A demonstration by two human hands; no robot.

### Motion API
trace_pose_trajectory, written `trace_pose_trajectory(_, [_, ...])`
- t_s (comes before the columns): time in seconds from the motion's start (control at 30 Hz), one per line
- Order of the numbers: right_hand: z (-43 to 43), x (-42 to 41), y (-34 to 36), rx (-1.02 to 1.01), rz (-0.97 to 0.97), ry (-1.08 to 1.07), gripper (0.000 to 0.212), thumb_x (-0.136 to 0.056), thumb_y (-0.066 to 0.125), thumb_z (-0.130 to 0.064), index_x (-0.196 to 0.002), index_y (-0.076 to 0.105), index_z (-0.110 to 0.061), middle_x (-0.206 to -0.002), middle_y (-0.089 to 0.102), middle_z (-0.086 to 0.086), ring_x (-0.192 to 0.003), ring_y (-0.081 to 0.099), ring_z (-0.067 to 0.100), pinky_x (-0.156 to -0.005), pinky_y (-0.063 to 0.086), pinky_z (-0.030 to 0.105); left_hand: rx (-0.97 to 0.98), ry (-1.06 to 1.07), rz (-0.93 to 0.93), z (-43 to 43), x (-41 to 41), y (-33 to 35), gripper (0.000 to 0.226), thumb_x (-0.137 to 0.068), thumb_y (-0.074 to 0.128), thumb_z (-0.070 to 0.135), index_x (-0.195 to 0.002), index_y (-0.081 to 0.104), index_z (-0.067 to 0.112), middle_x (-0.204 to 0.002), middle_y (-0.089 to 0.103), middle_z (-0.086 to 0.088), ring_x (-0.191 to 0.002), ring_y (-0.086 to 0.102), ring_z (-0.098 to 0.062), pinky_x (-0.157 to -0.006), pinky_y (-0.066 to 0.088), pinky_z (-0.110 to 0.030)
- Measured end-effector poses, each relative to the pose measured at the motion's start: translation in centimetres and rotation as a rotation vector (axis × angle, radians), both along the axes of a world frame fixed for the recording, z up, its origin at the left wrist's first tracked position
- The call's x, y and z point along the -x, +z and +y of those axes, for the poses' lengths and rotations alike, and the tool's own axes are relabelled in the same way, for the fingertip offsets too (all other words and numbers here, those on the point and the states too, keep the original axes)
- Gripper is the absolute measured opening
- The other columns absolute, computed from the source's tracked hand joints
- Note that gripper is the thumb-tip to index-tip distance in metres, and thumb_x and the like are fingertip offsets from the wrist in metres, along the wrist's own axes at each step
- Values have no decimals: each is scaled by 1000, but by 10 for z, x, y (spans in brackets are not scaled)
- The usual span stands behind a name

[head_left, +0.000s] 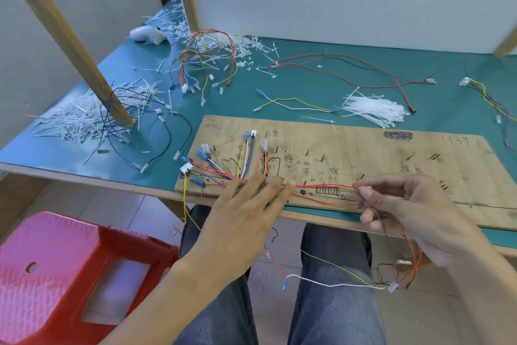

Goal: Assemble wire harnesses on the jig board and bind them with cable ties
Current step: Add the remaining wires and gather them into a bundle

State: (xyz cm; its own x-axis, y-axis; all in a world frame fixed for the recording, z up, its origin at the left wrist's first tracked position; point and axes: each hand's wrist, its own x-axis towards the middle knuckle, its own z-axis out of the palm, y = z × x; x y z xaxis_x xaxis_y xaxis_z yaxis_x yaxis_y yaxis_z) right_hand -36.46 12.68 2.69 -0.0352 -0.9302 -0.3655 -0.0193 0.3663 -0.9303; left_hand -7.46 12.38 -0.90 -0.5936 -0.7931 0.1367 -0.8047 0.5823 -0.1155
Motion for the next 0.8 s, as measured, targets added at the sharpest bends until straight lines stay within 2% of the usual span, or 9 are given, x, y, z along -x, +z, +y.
trace_pose_trajectory(0.13, [-9, -11, 1, 54, 105, -54, 9, -90, 77, -14, -93, 81, -7, -81, 75, 16, -57, 72, 28, -49, 58, 27, -4, -41, -61, -2, 11, -2, 80, -78, 46, 13, -158, 37, 11, -154, 42, -2, -131, 44, -29, -110, 37, -44])
trace_pose_trajectory(0.27, [-25, -22, -2, 111, 270, -77, 11, -99, 71, -15, -93, 77, -7, -87, 72, 13, -59, 76, 33, -48, 59, 29, -51, -42, -81, -3, 18, -5, 78, -79, 47, 13, -157, 36, 7, -149, 45, -6, -130, 47, -32, -105, 45, -48])
trace_pose_trajectory(0.37, [-46, -30, -1, 147, 462, -54, 21, -102, 68, -23, -86, 75, -11, -66, 72, 6, -54, 74, 33, -50, 61, 37, -9, -50, -97, -2, 23, -9, 70, -85, 36, 9, -154, 38, -1, -146, 49, -13, -127, 47, -34, -104, 46, -49])
trace_pose_trajectory(0.43, [-62, -35, 0, 144, 579, -2, 27, -104, 65, -27, -83, 73, -12, -57, 71, 4, -49, 73, 29, -46, 57, 31, 24, -55, -106, 2, 25, -15, 67, -90, 27, 9, -154, 39, -4, -147, 50, -17, -128, 45, -35, -105, 47, -49])
trace_pose_trajectory(0.5, [-77, -40, -1, 126, 646, 41, 29, -105, 63, -30, -83, 73, -12, -53, 71, 5, -47, 72, 26, -41, 51, 23, 50, -52, -90, 3, 25, -18, 68, -88, 46, 11, -154, 40, -5, -147, 51, -18, -129, 43, -35, -105, 48, -49])
trace_pose_trajectory(0.57, [-87, -45, -4, 114, 685, 58, 28, -105, 63, -30, -83, 73, -14, -53, 71, 4, -48, 72, 23, -45, 54, 25, 33, -42, -86, 3, 25, -21, 87, -75, 70, 16, -154, 40, -6, -148, 49, -18, -129, 43, -35, -105, 44, -49])
trace_pose_trajectory(0.63, [-93, -49, -9, 106, 716, 61, 27, -104, 65, -29, -83, 73, -16, -53, 71, 3, -48, 72, 20, -49, 57, 27, -7, -22, -76, 3, 26, -20, 104, -61, 83, 18, -153, 42, -5, -147, 49, -18, -127, 45, -36, -105, 40, -49])
trace_pose_trajectory(0.7, [-95, -50, -13, 99, 739, 58, 25, -103, 66, -29, -82, 73, -16, -53, 71, 3, -47, 72, 19, -50, 56, 27, -49, 8, -36, 2, 28, -18, 107, -53, 88, 19, -150, 48, -2, -144, 53, -13, -124, 48, -34, -102, 37, -47])
trace_pose_trajectory(0.8, [-94, -48, -14, 120, 739, 56, 21, -100, 70, -24, -81, 74, -17, -53, 71, 1, -47, 71, 18, -50, 56, 26, -73, 65, 81, 3, 33, -11, 81, -69, 78, 20, -146, 52, 11, -135, 56, -2, -122, 49, -28, -98, 38, -43])
